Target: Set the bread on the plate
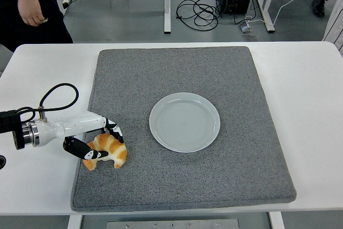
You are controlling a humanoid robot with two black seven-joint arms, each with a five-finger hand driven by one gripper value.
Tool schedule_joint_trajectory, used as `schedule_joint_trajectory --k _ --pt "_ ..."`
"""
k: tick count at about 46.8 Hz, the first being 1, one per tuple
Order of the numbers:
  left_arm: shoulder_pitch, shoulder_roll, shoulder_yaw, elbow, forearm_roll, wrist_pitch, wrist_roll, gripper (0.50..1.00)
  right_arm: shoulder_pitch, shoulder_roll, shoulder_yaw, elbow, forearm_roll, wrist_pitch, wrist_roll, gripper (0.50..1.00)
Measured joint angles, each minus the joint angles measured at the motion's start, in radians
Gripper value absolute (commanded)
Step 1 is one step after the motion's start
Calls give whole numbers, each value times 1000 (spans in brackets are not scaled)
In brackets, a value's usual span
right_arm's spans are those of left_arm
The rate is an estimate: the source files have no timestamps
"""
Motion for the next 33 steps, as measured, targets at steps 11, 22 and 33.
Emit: schedule_joint_trajectory --k 11,22,33 --pt "-17 0 -46 57 -92 -16 -4 500 0 0 1 0 0 0 0 1000" --pt "-117 11 -55 79 -158 -106 -31 500 0 0 0 0 0 0 0 1000" --pt "-269 5 -53 160 -164 -233 -35 500 0 0 1 0 0 0 0 1000"
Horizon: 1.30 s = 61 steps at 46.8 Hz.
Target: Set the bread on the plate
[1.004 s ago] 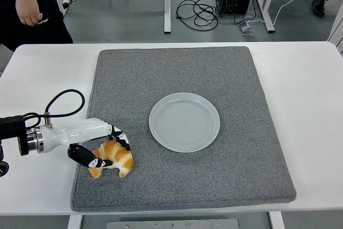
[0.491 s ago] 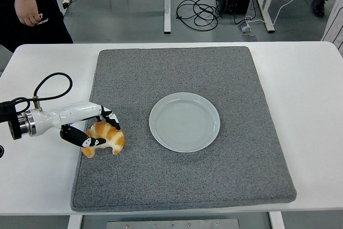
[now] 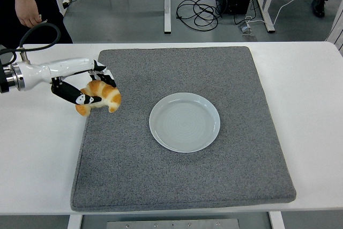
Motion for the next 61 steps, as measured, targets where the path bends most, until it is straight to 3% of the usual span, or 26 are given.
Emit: schedule_joint_trajectory --k 5,15,22,34,50,61 --pt "-77 -36 -1 54 -3 -39 2 500 0 0 -1 0 0 0 0 1000" --pt "-175 -230 5 190 -33 -64 17 500 -2 0 -1 0 0 0 0 1000" --pt "-210 -368 10 272 -35 -65 24 500 -7 0 -1 0 0 0 0 1000" --pt "-226 -524 16 312 -35 -64 58 500 -7 0 -1 0 0 0 0 1000" --pt "-190 -578 71 312 -32 -61 63 500 -6 0 -1 -1 0 0 0 1000" --pt "-102 -628 76 349 -20 -27 61 500 -6 0 -1 0 0 1 1 1000"
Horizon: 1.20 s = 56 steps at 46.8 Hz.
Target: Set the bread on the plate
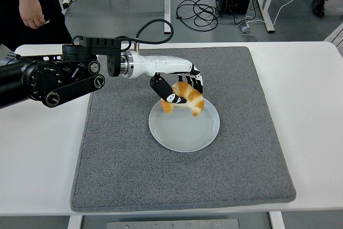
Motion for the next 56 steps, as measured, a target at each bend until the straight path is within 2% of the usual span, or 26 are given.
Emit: schedule_joint_trajectory --k 6,23,43,56 --pt "36 -45 3 51 2 17 -2 500 0 0 0 0 0 0 0 1000" --pt "103 -133 9 166 2 20 -7 500 0 0 1 0 0 0 0 1000" --pt "150 -148 4 179 -14 41 -3 500 0 0 2 0 0 0 1 1000" --pt "153 -144 5 180 -78 40 3 760 1 0 2 2 0 0 0 1000"
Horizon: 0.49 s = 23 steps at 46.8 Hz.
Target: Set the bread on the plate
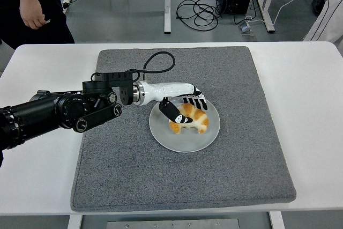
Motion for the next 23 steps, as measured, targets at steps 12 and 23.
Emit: schedule_joint_trajectory --k 12,23 --pt "-6 26 1 -8 -8 -5 0 871 3 0 0 0 0 0 -1 1000" --pt "-14 68 -3 -36 -10 -15 0 934 5 0 0 0 0 0 -1 1000"
